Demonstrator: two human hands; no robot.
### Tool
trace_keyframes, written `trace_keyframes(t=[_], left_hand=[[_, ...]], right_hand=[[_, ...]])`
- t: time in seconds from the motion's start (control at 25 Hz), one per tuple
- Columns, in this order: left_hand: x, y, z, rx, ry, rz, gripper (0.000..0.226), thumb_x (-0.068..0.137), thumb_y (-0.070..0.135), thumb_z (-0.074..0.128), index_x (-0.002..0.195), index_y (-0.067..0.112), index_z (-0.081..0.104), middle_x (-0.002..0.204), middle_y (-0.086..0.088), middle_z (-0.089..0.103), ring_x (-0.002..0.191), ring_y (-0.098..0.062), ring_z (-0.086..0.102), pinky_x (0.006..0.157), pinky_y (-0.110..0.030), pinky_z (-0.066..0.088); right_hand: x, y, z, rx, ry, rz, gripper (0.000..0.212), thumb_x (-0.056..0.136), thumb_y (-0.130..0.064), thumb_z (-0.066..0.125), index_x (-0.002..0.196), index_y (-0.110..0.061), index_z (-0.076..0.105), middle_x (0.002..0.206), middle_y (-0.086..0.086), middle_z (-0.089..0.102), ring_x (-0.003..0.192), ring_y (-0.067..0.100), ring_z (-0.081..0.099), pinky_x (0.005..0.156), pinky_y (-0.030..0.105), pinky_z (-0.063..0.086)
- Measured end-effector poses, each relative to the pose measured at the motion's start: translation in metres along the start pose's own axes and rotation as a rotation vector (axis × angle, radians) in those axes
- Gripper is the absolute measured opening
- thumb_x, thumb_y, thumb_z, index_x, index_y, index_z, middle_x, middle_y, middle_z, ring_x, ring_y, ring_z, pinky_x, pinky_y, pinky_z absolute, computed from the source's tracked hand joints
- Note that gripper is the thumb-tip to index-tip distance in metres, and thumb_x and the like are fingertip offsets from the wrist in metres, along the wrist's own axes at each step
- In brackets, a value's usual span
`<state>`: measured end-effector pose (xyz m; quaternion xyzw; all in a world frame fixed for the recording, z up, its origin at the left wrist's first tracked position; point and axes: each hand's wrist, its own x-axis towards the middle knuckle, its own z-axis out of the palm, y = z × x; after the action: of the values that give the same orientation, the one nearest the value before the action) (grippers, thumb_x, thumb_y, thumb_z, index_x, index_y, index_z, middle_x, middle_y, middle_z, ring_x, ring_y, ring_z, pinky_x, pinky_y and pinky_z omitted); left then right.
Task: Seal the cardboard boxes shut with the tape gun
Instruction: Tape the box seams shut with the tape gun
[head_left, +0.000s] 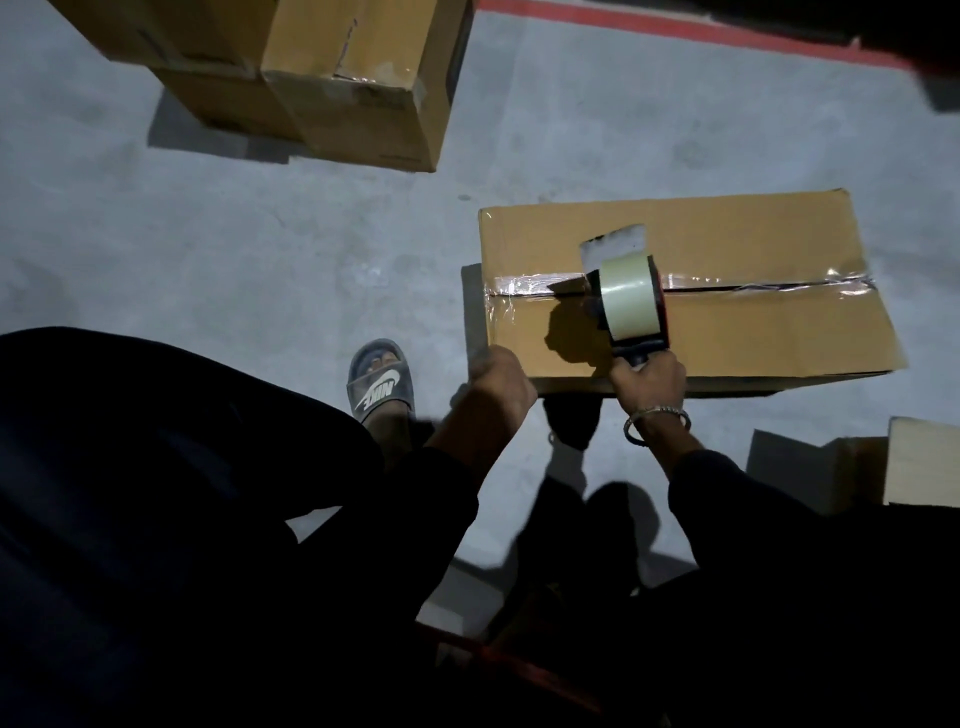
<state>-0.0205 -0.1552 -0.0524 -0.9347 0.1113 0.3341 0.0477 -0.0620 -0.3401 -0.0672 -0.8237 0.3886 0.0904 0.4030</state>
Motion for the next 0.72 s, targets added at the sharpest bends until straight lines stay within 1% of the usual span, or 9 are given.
trace_keyframes(t=[0.12,0.2,0.28,0.36,0.4,0.48,0.52,0.6,0.72], left_hand=[[0.012,0.011,-0.007,-0.300,-0.042,-0.192,0.040,0.096,-0.002,0.058,0.130,0.018,0.063,0.114,0.000,0.060,0.111,-0.025,0.060,0.058,-0.029,0.035],[0.022,0.016,-0.003,-0.328,-0.041,-0.212,0.035,0.099,0.003,0.057,0.131,0.017,0.063,0.116,0.001,0.062,0.105,-0.023,0.061,0.056,-0.030,0.042],[0.027,0.015,0.005,-0.551,0.130,-0.224,0.035,0.107,0.009,0.049,0.142,0.008,0.055,0.133,-0.012,0.062,0.120,-0.032,0.061,0.069,-0.033,0.054],[0.033,0.017,0.011,-1.432,0.168,-0.578,0.045,0.114,0.015,0.031,0.156,-0.001,0.033,0.156,-0.025,0.043,0.143,-0.041,0.044,0.092,-0.022,0.054],[0.029,0.010,0.006,-1.543,0.241,-0.634,0.052,0.115,0.027,0.024,0.160,0.000,0.025,0.164,-0.024,0.033,0.150,-0.040,0.034,0.109,-0.028,0.046],[0.028,0.002,0.029,-1.030,0.504,-0.525,0.065,0.113,0.046,0.019,0.164,0.006,0.021,0.171,-0.017,0.020,0.158,-0.032,0.020,0.128,-0.044,0.023],[0.029,0.002,0.040,-0.817,0.594,-0.324,0.066,0.113,0.047,0.018,0.165,0.007,0.016,0.172,-0.013,0.013,0.160,-0.028,0.013,0.130,-0.045,0.016],[0.034,0.006,0.059,-0.483,0.557,0.055,0.066,0.112,0.045,0.015,0.166,0.006,0.008,0.173,-0.011,0.002,0.161,-0.024,0.002,0.131,-0.043,0.008],[0.052,0.009,0.064,-0.268,0.513,0.087,0.074,0.106,0.046,0.013,0.164,0.001,0.010,0.173,-0.018,0.004,0.161,-0.030,0.002,0.129,-0.051,0.015]], right_hand=[[0.008,0.009,0.007,-0.031,-0.010,-0.046,0.080,0.062,-0.046,0.054,0.125,0.003,0.062,0.110,0.022,0.069,0.106,0.043,0.063,0.090,0.045,0.054],[0.005,0.005,0.005,-0.034,-0.005,-0.053,0.078,0.065,-0.039,0.057,0.129,0.005,0.058,0.121,0.024,0.066,0.113,0.044,0.060,0.095,0.049,0.052],[0.006,0.003,0.004,-0.040,-0.011,-0.050,0.073,0.068,-0.034,0.061,0.129,0.007,0.057,0.119,0.024,0.067,0.114,0.044,0.060,0.095,0.049,0.053],[0.006,0.007,0.002,-0.048,-0.032,-0.043,0.072,0.067,-0.036,0.061,0.126,0.006,0.059,0.109,0.023,0.068,0.109,0.044,0.062,0.089,0.045,0.054],[0.007,0.009,0.002,-0.045,-0.038,-0.037,0.074,0.066,-0.038,0.059,0.126,0.006,0.060,0.107,0.022,0.068,0.107,0.044,0.062,0.088,0.044,0.054],[0.008,0.009,0.002,-0.006,-0.035,-0.026,0.079,0.064,-0.039,0.058,0.130,0.005,0.057,0.114,0.023,0.067,0.112,0.044,0.061,0.093,0.046,0.054],[0.007,0.010,0.004,0.015,-0.030,-0.030,0.081,0.065,-0.038,0.058,0.133,0.005,0.055,0.120,0.024,0.065,0.117,0.044,0.059,0.098,0.049,0.052],[0.006,0.011,0.010,0.016,-0.011,-0.075,0.084,0.065,-0.043,0.053,0.134,0.004,0.054,0.135,0.024,0.060,0.128,0.046,0.052,0.106,0.052,0.046],[0.006,0.014,0.018,0.001,0.011,-0.168,0.084,0.072,-0.028,0.063,0.150,-0.006,0.042,0.152,0.020,0.048,0.143,0.043,0.036,0.119,0.052,0.033]])
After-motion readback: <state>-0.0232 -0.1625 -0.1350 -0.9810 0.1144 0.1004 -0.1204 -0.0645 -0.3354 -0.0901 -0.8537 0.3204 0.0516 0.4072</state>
